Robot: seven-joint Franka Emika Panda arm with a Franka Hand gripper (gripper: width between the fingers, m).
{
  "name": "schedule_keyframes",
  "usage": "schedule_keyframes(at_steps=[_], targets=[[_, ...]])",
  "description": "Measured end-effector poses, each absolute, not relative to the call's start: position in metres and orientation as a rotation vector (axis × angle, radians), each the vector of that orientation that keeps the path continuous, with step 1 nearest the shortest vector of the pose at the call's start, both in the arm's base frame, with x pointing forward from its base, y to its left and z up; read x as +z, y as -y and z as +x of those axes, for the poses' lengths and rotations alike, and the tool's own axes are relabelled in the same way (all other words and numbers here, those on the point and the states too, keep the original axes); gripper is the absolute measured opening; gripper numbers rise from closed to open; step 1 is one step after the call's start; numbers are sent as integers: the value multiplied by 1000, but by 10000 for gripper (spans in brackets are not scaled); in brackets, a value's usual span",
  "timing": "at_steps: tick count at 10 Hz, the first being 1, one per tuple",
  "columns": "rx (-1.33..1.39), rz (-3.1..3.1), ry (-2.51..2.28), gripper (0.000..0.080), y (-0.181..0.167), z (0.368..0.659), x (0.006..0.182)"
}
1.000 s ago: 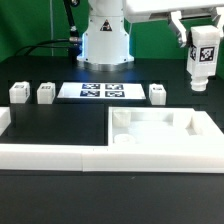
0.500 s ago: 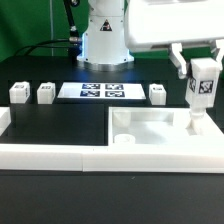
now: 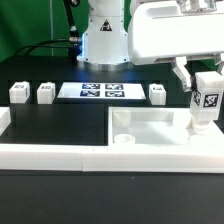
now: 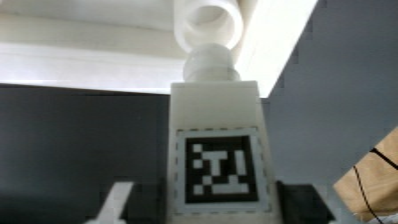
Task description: Assemble square table
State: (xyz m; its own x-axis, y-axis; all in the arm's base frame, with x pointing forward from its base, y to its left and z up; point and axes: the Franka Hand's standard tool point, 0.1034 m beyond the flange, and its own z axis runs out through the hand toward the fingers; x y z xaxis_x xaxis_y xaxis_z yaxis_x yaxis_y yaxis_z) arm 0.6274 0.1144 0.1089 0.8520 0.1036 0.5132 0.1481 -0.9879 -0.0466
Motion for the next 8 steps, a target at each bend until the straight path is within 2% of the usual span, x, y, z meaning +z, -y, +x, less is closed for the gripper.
schedule_keyframes(at_steps=[8], targets=[[-798, -2945, 223, 291, -118, 621, 85]])
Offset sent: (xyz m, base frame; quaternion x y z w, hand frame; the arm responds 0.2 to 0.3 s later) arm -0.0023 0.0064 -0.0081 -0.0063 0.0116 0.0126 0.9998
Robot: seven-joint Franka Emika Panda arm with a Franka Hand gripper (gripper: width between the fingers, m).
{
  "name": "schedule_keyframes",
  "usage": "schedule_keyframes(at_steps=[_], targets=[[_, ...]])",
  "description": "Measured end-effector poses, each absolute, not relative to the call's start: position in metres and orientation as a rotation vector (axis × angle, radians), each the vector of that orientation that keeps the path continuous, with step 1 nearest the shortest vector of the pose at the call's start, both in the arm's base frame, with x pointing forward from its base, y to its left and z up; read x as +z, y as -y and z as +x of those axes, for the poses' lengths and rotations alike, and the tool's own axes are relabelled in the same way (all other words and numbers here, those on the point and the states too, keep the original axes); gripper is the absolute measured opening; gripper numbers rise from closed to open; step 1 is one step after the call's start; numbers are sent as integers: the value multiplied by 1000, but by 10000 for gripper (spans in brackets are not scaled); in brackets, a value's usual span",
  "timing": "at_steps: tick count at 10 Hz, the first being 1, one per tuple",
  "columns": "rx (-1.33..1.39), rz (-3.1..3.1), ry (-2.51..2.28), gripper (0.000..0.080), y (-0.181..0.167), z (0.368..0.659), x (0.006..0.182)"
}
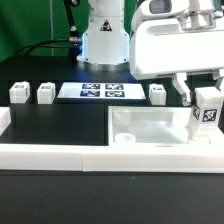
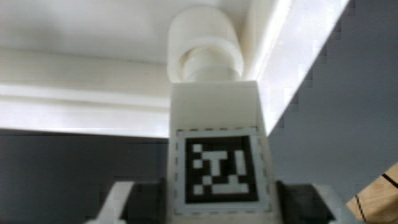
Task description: Assemble square table
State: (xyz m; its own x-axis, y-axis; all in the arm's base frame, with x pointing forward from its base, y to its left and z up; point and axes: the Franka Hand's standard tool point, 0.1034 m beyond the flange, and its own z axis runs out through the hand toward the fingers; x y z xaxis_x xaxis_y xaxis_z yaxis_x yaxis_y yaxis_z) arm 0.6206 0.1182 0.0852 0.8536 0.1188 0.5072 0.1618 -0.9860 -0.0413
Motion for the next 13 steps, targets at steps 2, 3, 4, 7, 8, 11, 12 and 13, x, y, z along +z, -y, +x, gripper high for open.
schedule_keyframes(at_steps=[2, 3, 4, 7, 8, 11, 12, 13], targets=[[-841, -2933, 216, 291, -118, 620, 84], [-868, -2926, 195, 291, -118, 619, 84], [-893, -2919, 172, 291, -118, 618, 84], [-904, -2921, 165, 291, -117, 614, 80], [-903, -2922, 149, 291, -117, 613, 80], [-916, -2938, 89, 292, -118, 613, 79], [-932, -2936, 79, 292, -118, 613, 79], [-940, -2936, 72, 292, -118, 613, 79]])
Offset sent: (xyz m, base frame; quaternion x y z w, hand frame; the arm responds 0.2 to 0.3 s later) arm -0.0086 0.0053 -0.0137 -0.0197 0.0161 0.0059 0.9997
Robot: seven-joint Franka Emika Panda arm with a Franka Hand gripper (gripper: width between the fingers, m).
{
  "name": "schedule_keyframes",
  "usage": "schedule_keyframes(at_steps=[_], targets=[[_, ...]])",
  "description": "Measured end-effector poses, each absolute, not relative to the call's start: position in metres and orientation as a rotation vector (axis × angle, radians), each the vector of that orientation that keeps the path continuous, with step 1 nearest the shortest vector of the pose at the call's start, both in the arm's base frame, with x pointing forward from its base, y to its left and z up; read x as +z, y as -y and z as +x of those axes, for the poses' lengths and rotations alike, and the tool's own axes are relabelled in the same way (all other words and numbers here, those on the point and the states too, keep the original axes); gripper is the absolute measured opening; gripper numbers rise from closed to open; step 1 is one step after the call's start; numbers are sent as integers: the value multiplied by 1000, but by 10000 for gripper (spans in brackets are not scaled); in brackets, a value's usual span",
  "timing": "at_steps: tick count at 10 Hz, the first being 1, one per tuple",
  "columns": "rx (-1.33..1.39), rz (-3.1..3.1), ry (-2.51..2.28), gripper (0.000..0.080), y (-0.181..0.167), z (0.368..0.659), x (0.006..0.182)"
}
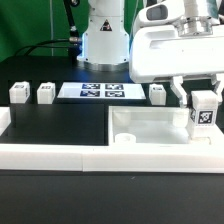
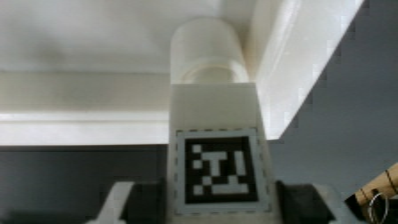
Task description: Assemble square table
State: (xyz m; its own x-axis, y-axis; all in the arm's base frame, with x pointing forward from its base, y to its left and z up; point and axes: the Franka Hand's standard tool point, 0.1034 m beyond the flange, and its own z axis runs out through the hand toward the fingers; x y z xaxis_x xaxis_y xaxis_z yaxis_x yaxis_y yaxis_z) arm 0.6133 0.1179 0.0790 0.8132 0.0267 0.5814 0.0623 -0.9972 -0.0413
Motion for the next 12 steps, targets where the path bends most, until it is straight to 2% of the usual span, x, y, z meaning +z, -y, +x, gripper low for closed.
schedule_keyframes(at_steps=[3, 4, 5, 6, 7, 12], targets=[[-921, -2940, 72, 292, -118, 614, 79], [-902, -2945, 73, 351, -118, 613, 76], [-902, -2945, 73, 351, -118, 613, 76], [-901, -2945, 73, 554, -118, 613, 76], [-901, -2945, 73, 623, -118, 612, 76], [-901, -2946, 74, 649, -118, 612, 76]])
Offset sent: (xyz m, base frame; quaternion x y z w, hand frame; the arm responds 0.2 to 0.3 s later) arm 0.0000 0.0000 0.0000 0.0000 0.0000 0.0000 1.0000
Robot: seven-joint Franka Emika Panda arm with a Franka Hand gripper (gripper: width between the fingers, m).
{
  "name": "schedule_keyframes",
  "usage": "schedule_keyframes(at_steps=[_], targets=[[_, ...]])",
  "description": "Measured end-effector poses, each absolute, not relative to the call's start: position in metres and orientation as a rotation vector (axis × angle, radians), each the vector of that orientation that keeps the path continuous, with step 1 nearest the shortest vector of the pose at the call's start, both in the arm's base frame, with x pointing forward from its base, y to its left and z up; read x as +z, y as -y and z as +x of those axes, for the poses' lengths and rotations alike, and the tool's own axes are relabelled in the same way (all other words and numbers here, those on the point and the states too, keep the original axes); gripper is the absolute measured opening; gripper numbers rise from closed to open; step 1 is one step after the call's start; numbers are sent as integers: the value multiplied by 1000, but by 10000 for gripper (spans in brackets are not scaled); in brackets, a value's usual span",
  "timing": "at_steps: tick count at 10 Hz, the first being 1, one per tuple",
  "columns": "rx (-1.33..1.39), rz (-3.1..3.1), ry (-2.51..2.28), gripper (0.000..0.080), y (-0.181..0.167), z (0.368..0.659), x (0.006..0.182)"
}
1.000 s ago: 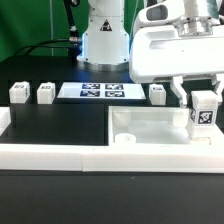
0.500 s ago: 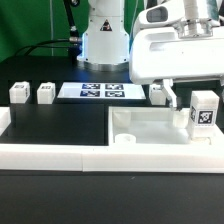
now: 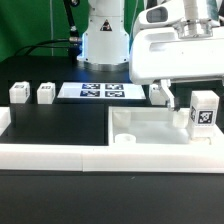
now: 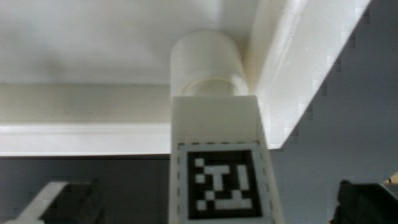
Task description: Assemble square table
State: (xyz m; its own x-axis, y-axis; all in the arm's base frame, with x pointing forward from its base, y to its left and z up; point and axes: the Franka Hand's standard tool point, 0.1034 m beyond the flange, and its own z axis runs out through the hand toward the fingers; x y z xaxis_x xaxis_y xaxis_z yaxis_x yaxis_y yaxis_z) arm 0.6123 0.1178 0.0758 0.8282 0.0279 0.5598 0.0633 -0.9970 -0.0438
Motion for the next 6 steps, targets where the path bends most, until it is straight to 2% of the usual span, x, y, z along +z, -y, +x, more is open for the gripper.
schedule_keyframes(at_steps=[4, 6], targets=[[-872, -2953, 68, 649, -118, 611, 74], [-646, -2995, 31, 649, -119, 607, 92]])
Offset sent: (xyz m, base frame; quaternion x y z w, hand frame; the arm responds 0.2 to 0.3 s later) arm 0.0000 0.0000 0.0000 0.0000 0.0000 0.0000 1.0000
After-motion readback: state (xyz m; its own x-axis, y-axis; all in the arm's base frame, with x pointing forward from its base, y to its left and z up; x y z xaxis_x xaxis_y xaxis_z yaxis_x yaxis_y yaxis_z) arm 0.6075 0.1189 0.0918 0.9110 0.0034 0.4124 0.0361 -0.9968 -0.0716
